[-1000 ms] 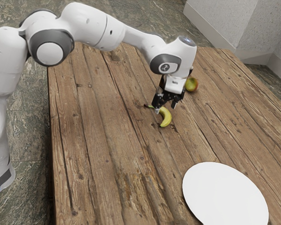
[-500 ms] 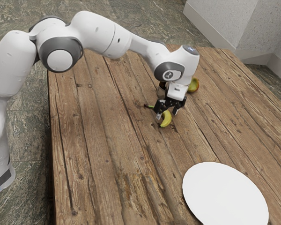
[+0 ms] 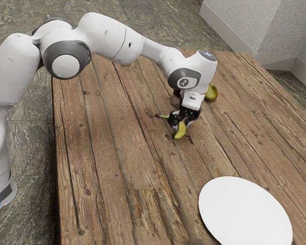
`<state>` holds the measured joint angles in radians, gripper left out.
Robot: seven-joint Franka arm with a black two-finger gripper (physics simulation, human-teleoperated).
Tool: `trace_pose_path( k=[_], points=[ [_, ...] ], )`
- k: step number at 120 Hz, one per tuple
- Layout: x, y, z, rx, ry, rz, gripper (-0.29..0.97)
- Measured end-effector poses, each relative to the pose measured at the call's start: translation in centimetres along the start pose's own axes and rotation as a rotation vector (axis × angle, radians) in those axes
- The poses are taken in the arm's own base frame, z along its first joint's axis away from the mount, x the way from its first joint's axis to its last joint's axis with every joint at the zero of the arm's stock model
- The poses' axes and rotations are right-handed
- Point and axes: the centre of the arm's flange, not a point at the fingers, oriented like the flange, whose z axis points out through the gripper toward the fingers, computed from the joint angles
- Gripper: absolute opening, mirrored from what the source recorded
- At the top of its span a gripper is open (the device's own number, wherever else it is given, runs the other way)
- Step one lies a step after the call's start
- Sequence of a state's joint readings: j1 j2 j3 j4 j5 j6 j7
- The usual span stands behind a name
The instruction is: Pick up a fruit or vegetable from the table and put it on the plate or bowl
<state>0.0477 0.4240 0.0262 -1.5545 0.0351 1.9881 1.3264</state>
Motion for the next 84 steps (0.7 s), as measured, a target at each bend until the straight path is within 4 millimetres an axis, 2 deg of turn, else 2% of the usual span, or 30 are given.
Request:
trace_pose_path(
  k=[45, 66, 84],
  points=[
    [0.1, 0.0, -0.3, 0.006, 0.002, -0.004, 0.16],
    [1.1, -0.4, -3.8, 0.053, 0.019, 0.007, 0.15],
    [5.1, 1.0, -7.1, 0.072, 0.054, 0.067, 0.15]
  ],
)
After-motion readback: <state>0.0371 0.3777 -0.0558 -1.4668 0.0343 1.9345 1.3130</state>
